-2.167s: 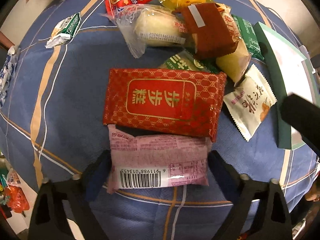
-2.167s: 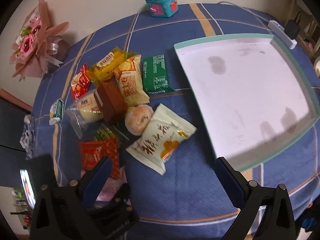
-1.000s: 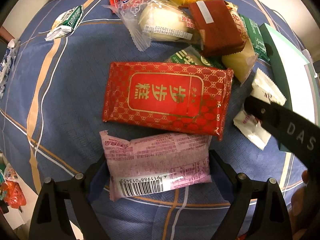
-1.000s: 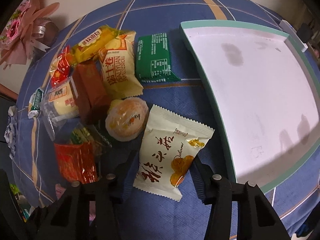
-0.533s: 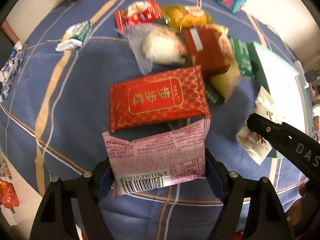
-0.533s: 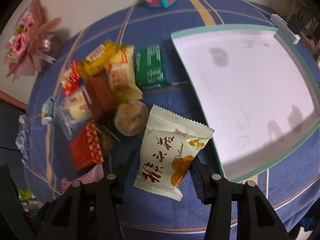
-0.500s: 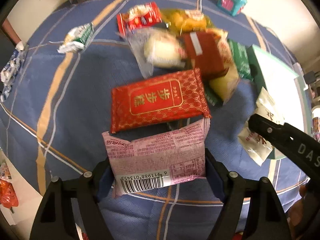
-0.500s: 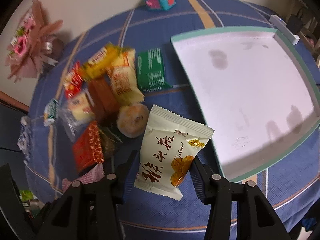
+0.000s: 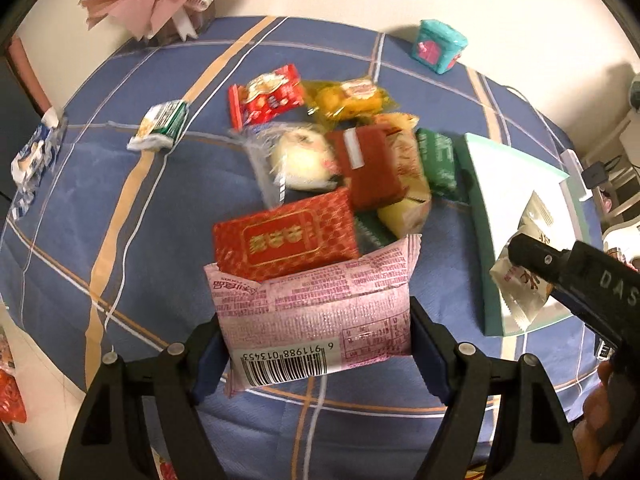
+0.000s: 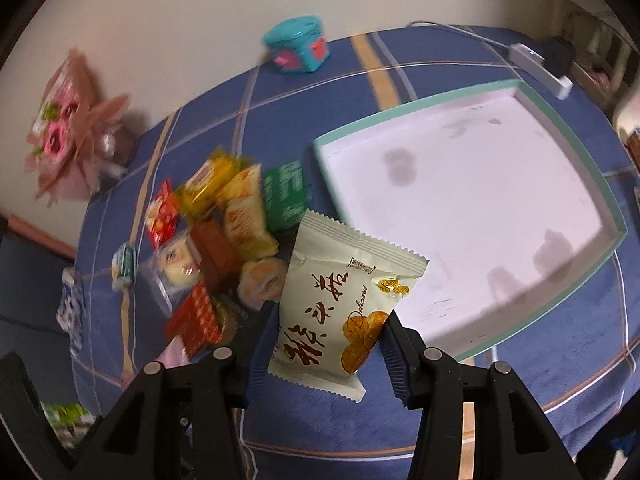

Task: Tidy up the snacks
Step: 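Carry pink pack with left tool over tray while right tool carries cream bag there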

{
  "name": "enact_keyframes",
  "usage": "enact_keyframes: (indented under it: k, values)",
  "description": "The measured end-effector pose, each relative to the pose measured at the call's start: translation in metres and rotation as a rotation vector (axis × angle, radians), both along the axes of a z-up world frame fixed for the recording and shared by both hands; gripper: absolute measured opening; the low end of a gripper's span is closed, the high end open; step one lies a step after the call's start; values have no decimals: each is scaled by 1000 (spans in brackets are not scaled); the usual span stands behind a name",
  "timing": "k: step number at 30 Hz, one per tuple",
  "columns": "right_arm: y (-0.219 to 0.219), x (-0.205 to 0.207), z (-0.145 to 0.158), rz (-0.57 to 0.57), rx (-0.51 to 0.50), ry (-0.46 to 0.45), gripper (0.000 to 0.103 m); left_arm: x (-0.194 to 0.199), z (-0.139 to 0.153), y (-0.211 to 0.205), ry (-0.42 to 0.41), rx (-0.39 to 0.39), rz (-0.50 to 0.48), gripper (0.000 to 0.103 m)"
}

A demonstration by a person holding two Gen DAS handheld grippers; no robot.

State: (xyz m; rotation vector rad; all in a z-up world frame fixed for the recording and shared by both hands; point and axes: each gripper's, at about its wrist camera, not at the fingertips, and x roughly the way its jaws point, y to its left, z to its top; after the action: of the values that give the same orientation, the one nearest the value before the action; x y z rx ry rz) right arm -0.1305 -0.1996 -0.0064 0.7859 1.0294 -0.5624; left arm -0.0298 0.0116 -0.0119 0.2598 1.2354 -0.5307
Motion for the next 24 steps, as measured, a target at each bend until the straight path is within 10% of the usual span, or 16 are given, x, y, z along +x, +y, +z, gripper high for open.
enact_keyframes:
  k: [24]
  values:
    - [-131,-85,-33,-361,-49,76,53,-28,-29,-211,-108,-15,-362,82]
